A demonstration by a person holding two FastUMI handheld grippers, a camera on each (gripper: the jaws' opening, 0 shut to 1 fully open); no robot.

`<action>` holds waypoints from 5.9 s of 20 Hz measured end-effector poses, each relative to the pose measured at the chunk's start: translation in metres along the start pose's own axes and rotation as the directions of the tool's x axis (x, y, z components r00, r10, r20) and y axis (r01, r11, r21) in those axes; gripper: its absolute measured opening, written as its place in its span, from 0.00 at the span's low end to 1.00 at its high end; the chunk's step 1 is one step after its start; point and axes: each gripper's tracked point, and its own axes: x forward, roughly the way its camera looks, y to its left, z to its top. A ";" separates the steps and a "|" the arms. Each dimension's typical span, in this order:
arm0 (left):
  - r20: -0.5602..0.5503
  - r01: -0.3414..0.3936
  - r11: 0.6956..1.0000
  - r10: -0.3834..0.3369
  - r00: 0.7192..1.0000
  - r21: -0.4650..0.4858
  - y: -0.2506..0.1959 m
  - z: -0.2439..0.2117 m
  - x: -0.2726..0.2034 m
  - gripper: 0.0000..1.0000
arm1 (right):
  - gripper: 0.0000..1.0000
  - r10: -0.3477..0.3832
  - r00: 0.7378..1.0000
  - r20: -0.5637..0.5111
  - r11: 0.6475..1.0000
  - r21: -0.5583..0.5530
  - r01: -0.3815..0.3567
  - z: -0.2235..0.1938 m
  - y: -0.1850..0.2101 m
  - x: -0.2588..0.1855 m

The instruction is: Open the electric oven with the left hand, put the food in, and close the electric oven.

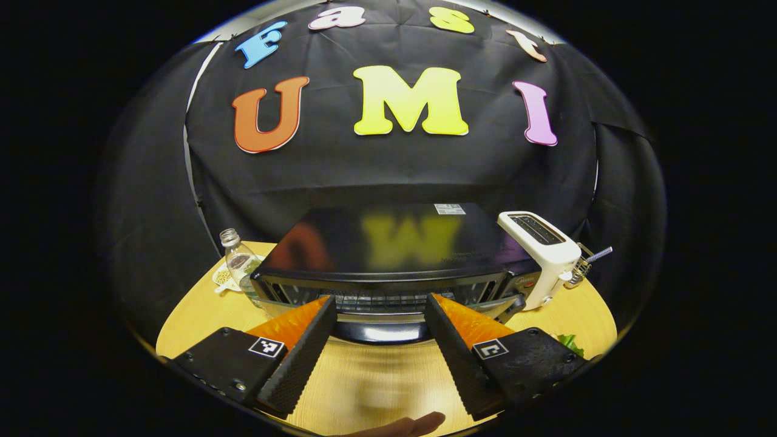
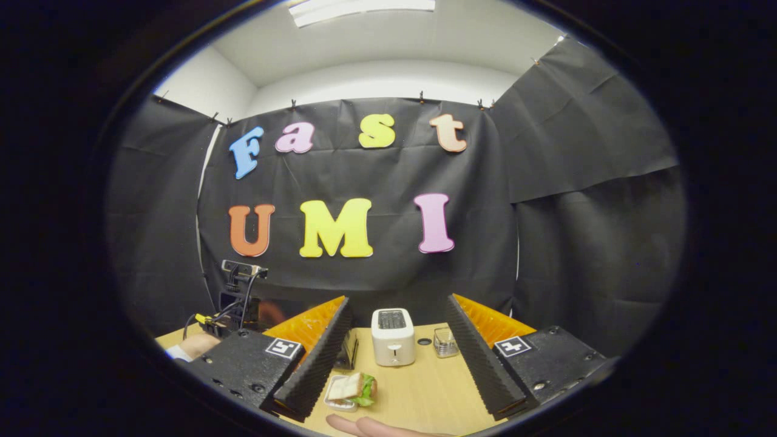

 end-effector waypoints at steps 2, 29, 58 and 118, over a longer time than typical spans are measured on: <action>0.011 0.002 1.000 -0.002 1.000 -0.003 0.000 -0.008 -0.009 0.97 | 0.90 0.007 1.000 -0.003 1.000 -0.004 -0.007 -0.001 0.002 -0.002; -0.067 0.033 0.998 -0.037 0.997 -0.049 -0.011 -0.173 -0.056 0.95 | 1.00 -0.013 0.998 -0.055 0.998 -0.054 0.010 -0.029 0.001 -0.007; 0.421 0.011 0.999 0.003 0.907 -0.030 0.024 0.000 -0.220 0.95 | 0.99 0.437 0.455 -0.776 0.899 0.366 -0.239 -0.302 0.055 0.115; 0.309 -0.002 0.985 0.057 0.950 -0.174 0.175 -0.085 -0.235 0.93 | 0.40 0.149 0.975 -0.166 0.594 0.803 0.046 -0.322 0.335 0.294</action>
